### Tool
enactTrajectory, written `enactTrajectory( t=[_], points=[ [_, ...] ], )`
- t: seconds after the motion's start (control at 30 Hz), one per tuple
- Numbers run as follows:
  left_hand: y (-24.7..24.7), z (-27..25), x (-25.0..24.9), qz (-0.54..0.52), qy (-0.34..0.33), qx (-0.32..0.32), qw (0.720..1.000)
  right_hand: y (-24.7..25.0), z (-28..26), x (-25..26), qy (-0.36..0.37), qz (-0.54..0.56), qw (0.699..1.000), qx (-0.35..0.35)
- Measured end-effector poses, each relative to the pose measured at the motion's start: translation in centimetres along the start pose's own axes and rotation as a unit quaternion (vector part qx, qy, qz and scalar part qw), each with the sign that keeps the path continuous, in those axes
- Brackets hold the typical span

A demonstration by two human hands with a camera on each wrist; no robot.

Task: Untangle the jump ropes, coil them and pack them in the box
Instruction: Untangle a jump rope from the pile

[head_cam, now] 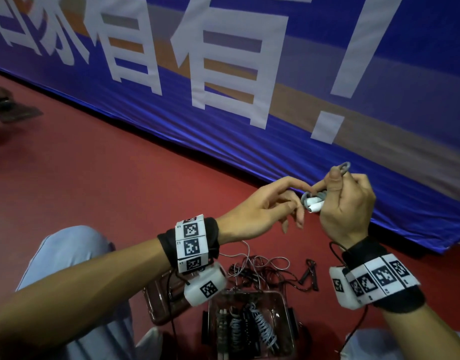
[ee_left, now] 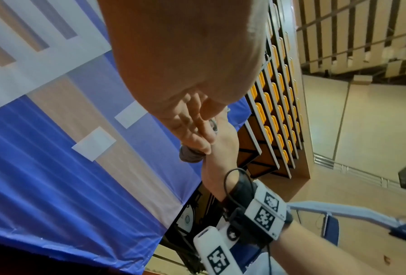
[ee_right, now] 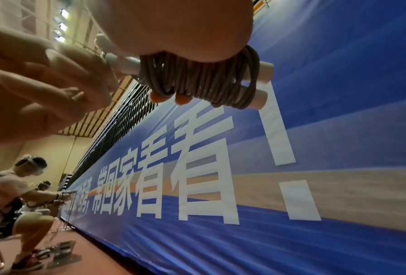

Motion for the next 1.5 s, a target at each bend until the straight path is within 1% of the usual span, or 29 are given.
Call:
enactTrajectory(
  t=[0.07, 0.13, 0.17, 0.23, 0.3, 0.43, 0.5, 0.63, 0.7, 0.8, 0.83, 0.9, 0.97, 1.0, 1.1, 1.17, 1.27, 1.37, 1.4, 1.5],
  points=[
    [0.1, 0.1, -0.2, 0.021, -0.024, -0.003, 0.999, -0.1, -0.2, 0.0, -0.043, 0.046, 0.998, 0.028],
    [0.3, 0.2, -0.4, 0.035, -0.040, -0.021, 0.998, -0.5, -0.4, 0.3, -0.092, 0.121, 0.987, 0.055],
    [0.4, 0.2, -0.5, 0.046, -0.050, -0.030, 0.997, -0.6, -0.5, 0.6, -0.123, 0.168, 0.976, 0.060],
    [0.4, 0.2, -0.7, 0.072, -0.073, -0.036, 0.994, -0.6, -0.6, 1.0, -0.177, 0.249, 0.951, 0.043],
    [0.2, 0.2, -0.8, 0.098, -0.094, -0.036, 0.990, -0.3, -0.4, 1.5, -0.196, 0.301, 0.933, 0.028],
    [0.1, 0.1, -0.6, 0.148, -0.124, -0.059, 0.979, -0.7, -0.2, 1.4, -0.221, 0.358, 0.906, 0.046],
    [0.2, 0.2, -0.5, 0.168, -0.137, -0.082, 0.973, -0.9, -0.3, 1.3, -0.226, 0.372, 0.898, 0.062],
    [0.6, 0.2, -0.8, 0.206, -0.167, -0.115, 0.957, -0.9, -0.5, 1.6, -0.237, 0.365, 0.898, 0.064],
    [0.2, 0.0, -0.7, 0.227, -0.184, -0.148, 0.945, -1.0, -0.5, 2.0, -0.245, 0.367, 0.896, 0.059],
    [-0.1, -0.3, -0.5, 0.227, -0.196, -0.204, 0.932, -1.3, -0.3, 2.8, -0.265, 0.377, 0.886, 0.055],
    [0.0, -0.2, -0.6, 0.231, -0.202, -0.211, 0.928, -1.4, -0.2, 2.9, -0.269, 0.382, 0.882, 0.055],
    [0.1, 0.0, -0.6, 0.272, -0.221, -0.208, 0.913, -1.1, -0.1, 2.9, -0.259, 0.377, 0.887, 0.063],
    [0.2, 0.0, -0.6, 0.307, -0.240, -0.199, 0.899, -1.0, 0.1, 2.7, -0.258, 0.371, 0.888, 0.088],
    [0.2, 0.0, -0.6, 0.310, -0.243, -0.199, 0.897, -1.1, 0.1, 2.6, -0.268, 0.375, 0.881, 0.107],
    [0.1, -0.1, -0.4, 0.313, -0.252, -0.195, 0.895, -1.4, 0.2, 2.8, -0.315, 0.390, 0.848, 0.170],
    [-0.1, -0.1, -0.1, 0.317, -0.252, -0.185, 0.896, -1.5, 0.0, 2.8, -0.333, 0.384, 0.838, 0.198],
    [-0.3, 0.0, 0.1, 0.313, -0.247, -0.175, 0.900, -1.4, 0.0, 2.8, -0.338, 0.369, 0.840, 0.207],
    [-0.1, 0.4, 0.0, 0.302, -0.236, -0.183, 0.905, -1.2, 0.0, 2.7, -0.349, 0.372, 0.834, 0.211],
    [0.1, 0.6, 0.0, 0.300, -0.230, -0.190, 0.906, -1.1, -0.1, 2.8, -0.343, 0.368, 0.837, 0.217],
    [0.6, 1.0, 0.1, 0.297, -0.212, -0.204, 0.908, -1.1, 0.1, 2.7, -0.291, 0.367, 0.851, 0.240]
  ],
)
Point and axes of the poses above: each hand's wrist, its own z-axis towards the middle knuckle, its own y-axis out of the back of the hand, x = y × z, the point moved 2 cm from there along z, towards the middle knuckle
